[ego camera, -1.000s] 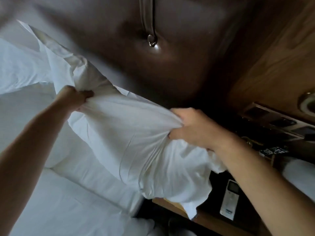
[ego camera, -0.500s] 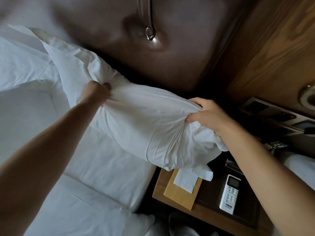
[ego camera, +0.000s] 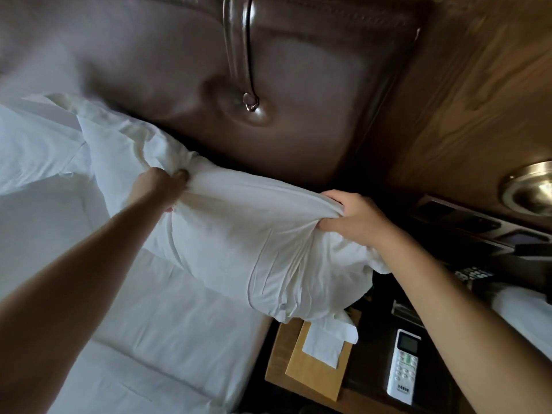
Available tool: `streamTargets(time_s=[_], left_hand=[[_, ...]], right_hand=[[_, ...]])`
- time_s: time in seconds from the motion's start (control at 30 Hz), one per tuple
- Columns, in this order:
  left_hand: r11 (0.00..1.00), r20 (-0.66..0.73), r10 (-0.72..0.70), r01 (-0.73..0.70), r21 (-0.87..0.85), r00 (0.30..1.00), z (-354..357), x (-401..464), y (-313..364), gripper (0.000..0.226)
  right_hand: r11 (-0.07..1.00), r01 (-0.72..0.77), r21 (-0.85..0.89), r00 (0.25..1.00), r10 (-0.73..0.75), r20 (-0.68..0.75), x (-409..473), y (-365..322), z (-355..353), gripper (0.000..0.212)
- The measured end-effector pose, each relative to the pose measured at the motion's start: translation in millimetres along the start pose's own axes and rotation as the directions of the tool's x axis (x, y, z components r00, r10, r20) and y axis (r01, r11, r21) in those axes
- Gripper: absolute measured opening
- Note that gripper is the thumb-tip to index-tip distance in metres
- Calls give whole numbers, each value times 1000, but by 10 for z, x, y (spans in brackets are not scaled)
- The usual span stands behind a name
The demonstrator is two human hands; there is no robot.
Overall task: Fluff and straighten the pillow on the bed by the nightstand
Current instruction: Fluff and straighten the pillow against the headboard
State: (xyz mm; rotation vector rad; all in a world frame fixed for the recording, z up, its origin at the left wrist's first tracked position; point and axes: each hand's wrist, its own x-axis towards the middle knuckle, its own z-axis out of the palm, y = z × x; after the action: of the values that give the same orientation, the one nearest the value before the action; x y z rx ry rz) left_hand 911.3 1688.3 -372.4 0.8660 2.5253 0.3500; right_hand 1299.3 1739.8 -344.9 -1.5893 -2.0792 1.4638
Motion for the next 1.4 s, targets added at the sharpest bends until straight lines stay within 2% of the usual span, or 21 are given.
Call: streamTargets(time_s=[0.1,0.23,0.3,0.4,0.5,0.6,0.7,0.77,0.8,0.93,1.0,1.1,1.27,1.4], left_hand=[[998,-29,-22,20,-52,999,89,1,-41,66],[995,-86,-56,48,-91,995,195,-73,-170,87],[994,-94,-25,15,-111,995,253,-141,-204,97],[998,-112,52,-57,-41,992,356,-306,-199,98],[993,-55,120,-120,-6,991,419,-484,-112,106],[990,-2,132,-132,-43,991,350,-563,-55,95],[984,63,170,-166,-59,983,184,-556,-80,75],[973,50,202,-195,-123,978,65,-587,-116,66],[957,44,214,-201,-208,976,-7,-629,-129,67],[772,87,306,-194,-606,948,-308,-969,-134,79],[770,68,347,-242,-591,936,-441,-1192,-164,85],[786,-38,389,-353,-508,921,-664,-1578,-187,87],[748,-263,462,-531,-398,847,-1072,-2220,-177,74],[715,-347,484,-592,-372,803,-1366,-2849,-98,50]], right_hand=[[998,-44,-45,998,42,-46,-44,61,-78,50],[990,-34,-135,998,25,-64,-149,38,-90,60],[983,-30,-178,997,18,-69,-197,33,-108,62],[963,-54,-263,995,30,-94,-282,49,-178,63],[939,-85,-333,991,44,-127,-393,19,-226,62],[910,-118,-398,982,48,-182,-538,-75,-193,62],[899,-121,-421,968,13,-250,-705,-229,-107,53],[898,-52,-437,966,-66,-250,-814,-310,-61,51],[899,-19,-437,969,-91,-228,-872,-345,-50,52],[917,60,-395,990,-104,-91,-1095,-510,-83,59],[928,110,-356,988,-141,-63,-1204,-648,-125,59],[912,258,-318,955,-290,-55,-1370,-933,-203,56],[794,499,-347,840,-541,-30,-1709,-1352,-391,54],[731,610,-306,765,-644,-14,-2051,-1392,-631,49]])
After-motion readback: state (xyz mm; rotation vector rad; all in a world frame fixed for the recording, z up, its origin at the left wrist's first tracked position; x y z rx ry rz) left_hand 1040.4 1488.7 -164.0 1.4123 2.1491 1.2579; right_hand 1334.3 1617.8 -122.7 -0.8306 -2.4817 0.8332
